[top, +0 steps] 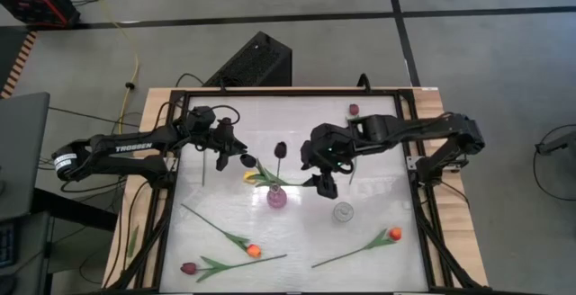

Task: Sort flowers into vase by color
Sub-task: Put the top red flower into the pink vase

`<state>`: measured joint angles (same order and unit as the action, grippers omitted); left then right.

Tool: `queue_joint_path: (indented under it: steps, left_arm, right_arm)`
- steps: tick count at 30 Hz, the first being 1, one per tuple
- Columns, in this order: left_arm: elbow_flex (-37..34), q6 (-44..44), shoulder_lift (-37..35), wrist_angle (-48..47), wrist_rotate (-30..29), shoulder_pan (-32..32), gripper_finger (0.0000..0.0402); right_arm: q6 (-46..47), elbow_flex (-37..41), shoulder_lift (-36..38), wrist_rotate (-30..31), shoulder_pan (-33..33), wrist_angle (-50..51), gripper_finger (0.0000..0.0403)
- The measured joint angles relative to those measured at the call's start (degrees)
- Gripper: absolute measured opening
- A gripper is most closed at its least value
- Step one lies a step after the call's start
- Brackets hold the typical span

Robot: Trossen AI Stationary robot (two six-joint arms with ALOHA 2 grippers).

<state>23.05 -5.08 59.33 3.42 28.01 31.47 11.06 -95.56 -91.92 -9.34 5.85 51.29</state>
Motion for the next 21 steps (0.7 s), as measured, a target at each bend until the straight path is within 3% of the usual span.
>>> queue_joint_path:
  steps: [6, 10, 14, 21]
  left_arm:
    - [0.02, -0.06, 0.00, -1.23, 0.00, -0.01, 0.0061]
    - [0.02, -0.16, 0.00, -1.39, 0.00, 0.01, 0.0061]
    - [0.02, -0.13, 0.02, -1.46, 0.00, 0.01, 0.0061]
    - [0.02, -0.18, 0.02, -1.66, 0.00, 0.02, 0.0061]
  right_arm:
    - [3.70, -0.75, 0.00, 0.72, 1.49, 8.73, 0.0265]
    - [6.30, 1.19, 0.02, 7.55, 3.63, 14.26, 0.0265]
    - [11.02, 6.57, 0.33, 15.15, 4.96, 16.36, 0.0265]
    - [16.02, 18.97, 2.04, 18.16, 4.07, 14.73, 0.0265]
